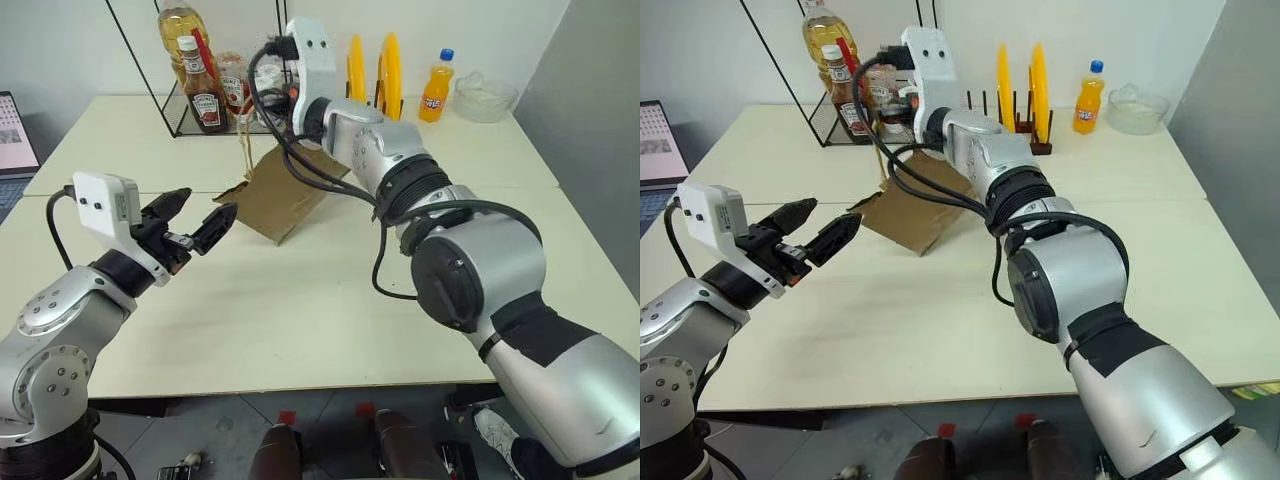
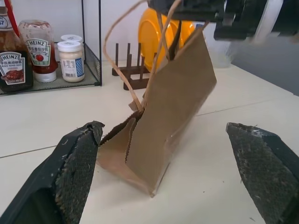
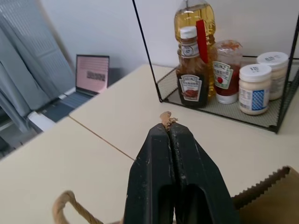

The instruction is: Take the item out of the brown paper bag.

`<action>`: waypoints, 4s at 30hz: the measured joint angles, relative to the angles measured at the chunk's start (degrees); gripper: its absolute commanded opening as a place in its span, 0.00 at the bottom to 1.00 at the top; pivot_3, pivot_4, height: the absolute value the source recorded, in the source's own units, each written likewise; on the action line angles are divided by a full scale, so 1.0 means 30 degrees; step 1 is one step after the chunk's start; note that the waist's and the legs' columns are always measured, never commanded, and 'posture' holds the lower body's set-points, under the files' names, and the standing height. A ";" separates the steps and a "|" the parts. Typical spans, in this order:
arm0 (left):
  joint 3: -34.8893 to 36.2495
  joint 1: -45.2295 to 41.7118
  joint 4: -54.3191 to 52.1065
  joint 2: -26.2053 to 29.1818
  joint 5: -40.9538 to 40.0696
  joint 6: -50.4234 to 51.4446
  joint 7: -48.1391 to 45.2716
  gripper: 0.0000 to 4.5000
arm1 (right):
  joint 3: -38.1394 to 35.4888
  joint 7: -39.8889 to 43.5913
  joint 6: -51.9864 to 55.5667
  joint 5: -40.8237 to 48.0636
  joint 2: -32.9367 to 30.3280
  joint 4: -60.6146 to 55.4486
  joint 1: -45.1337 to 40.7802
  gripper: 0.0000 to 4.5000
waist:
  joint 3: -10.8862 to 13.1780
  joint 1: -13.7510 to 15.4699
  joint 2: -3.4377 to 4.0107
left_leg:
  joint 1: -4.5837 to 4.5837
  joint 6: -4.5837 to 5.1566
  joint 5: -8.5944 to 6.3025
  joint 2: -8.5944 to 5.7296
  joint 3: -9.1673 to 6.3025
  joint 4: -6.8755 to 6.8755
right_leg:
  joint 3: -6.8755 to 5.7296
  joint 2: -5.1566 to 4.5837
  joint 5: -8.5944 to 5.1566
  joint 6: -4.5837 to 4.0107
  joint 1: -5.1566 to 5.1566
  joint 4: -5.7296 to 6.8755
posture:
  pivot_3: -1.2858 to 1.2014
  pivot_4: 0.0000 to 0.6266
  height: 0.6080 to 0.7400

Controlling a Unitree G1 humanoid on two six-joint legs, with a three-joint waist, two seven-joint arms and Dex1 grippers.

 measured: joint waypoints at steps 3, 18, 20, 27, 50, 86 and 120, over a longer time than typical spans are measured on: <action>-0.0019 -0.0064 0.0005 0.0001 0.0028 -0.0220 0.0009 1.00 | 0.0876 0.0332 -0.0159 -0.0783 -0.0851 -0.0200 0.0751 0.01 | 0.0000 0.0001 -0.0001 | 0.0000 0.0000 0.0000 0.0000 0.0000 -0.0001 | 0.0000 0.0000 0.0000 0.0000 0.0000 0.0001 | 0.52 0.24 1.00; -0.1529 -0.1725 0.1561 0.0047 0.0803 -0.1067 -0.0672 1.00 | 0.3268 0.2195 0.2903 -0.1774 -0.2014 -0.5316 0.3413 0.01 | 0.0000 -0.0036 -0.0001 | 0.0005 0.0000 0.0001 0.0006 -0.0019 -0.0002 | -0.0014 0.0002 0.0002 -0.0003 -0.0002 0.0014 | 0.52 0.24 1.00; -0.1605 -0.1760 0.1581 0.0044 0.0881 -0.1180 -0.0740 1.00 | 0.3390 0.2176 0.4218 -0.1739 -0.2038 -0.6911 0.4083 0.01 | 0.0000 -0.0037 0.0000 | 0.0003 -0.0001 0.0001 0.0007 -0.0025 -0.0005 | -0.0017 0.0003 0.0002 -0.0003 -0.0003 0.0013 | 0.52 0.24 1.00; -0.1856 -0.1761 0.1776 0.0014 0.0993 -0.1328 -0.0912 1.00 | 0.3586 0.1276 0.9402 -0.1044 -0.1947 -1.2697 0.6306 0.01 | 0.0000 -0.0019 -0.0001 | 0.0000 -0.0001 0.0001 0.0006 -0.0040 -0.0001 | -0.0033 0.0002 0.0002 -0.0005 -0.0002 0.0020 | 0.52 0.24 1.00; -0.2078 -0.1938 0.1964 -0.0140 0.1134 -0.1586 -0.0733 1.00 | 0.4770 0.0257 0.8454 -0.0775 -0.2774 -1.4330 0.8218 0.01 | -0.0001 -0.0016 -0.0002 | 0.0003 0.0000 0.0001 0.0005 -0.0038 0.0000 | -0.0037 0.0003 0.0002 -0.0005 0.0002 0.0009 | 0.52 0.24 1.00; -0.3543 -0.3745 0.3570 0.0263 0.1805 -0.1504 -0.2075 1.00 | 0.5936 0.4176 1.1409 -0.0179 -0.5934 -2.1287 1.1470 0.99 | -0.0001 0.0071 -0.0002 | 0.0001 -0.0001 0.0002 0.0006 -0.0054 0.0000 | -0.0046 0.0002 0.0002 -0.0005 0.0007 0.0008 | 0.52 0.24 1.00; -1.1464 -2.1572 3.5542 -0.2092 1.6853 -1.6987 -1.0964 1.00 | 0.5158 -0.2136 0.8355 0.0693 -0.4853 -3.7961 3.0179 0.99 | -0.0012 0.0514 -0.0019 | -0.0019 -0.0062 0.0046 -0.0019 -0.0282 -0.0006 | -0.0266 0.0034 -0.0039 -0.0056 0.0095 -0.0011 | 0.52 0.24 1.00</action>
